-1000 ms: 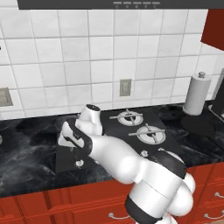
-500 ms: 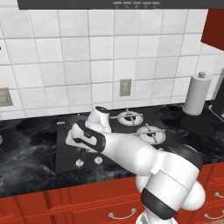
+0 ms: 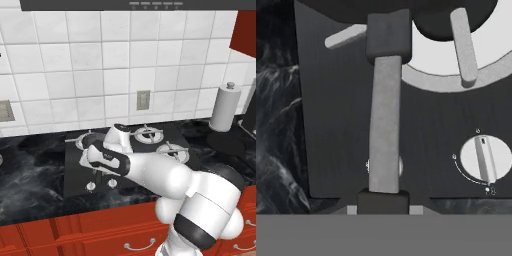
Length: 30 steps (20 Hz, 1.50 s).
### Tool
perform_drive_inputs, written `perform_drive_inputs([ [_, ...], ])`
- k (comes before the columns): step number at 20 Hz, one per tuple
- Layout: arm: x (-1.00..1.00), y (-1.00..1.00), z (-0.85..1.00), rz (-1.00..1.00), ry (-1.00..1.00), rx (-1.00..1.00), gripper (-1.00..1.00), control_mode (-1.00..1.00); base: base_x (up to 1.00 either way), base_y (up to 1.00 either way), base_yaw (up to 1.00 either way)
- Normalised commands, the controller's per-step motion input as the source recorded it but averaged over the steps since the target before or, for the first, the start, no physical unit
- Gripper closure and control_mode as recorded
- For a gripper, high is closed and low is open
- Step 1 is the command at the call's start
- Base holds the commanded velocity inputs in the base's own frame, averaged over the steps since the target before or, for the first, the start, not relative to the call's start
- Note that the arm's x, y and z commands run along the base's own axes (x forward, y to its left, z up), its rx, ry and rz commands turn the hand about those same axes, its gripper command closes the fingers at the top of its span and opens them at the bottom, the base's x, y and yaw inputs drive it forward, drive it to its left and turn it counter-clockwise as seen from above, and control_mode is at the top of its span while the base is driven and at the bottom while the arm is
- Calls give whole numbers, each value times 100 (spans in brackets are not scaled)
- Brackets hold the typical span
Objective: Place both pans onto different burners. Then place the lime and the fish on different pans.
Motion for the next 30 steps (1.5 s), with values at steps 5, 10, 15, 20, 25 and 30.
perform_drive_inputs([
  [5,-19,-3,-3,-7,1,0,100,-100,0,0,0],
  [10,-13,0,0,-11,3,0,100,-100,0,0,0],
  [15,-3,0,-1,-10,3,0,100,-100,0,0,0],
  [20,1,0,-1,-3,0,0,100,-100,0,0,0],
  [25,9,9,-9,0,4,0,100,-100,0,0,0],
  [30,16,11,-5,-1,4,0,100,-100,0,0,0],
])
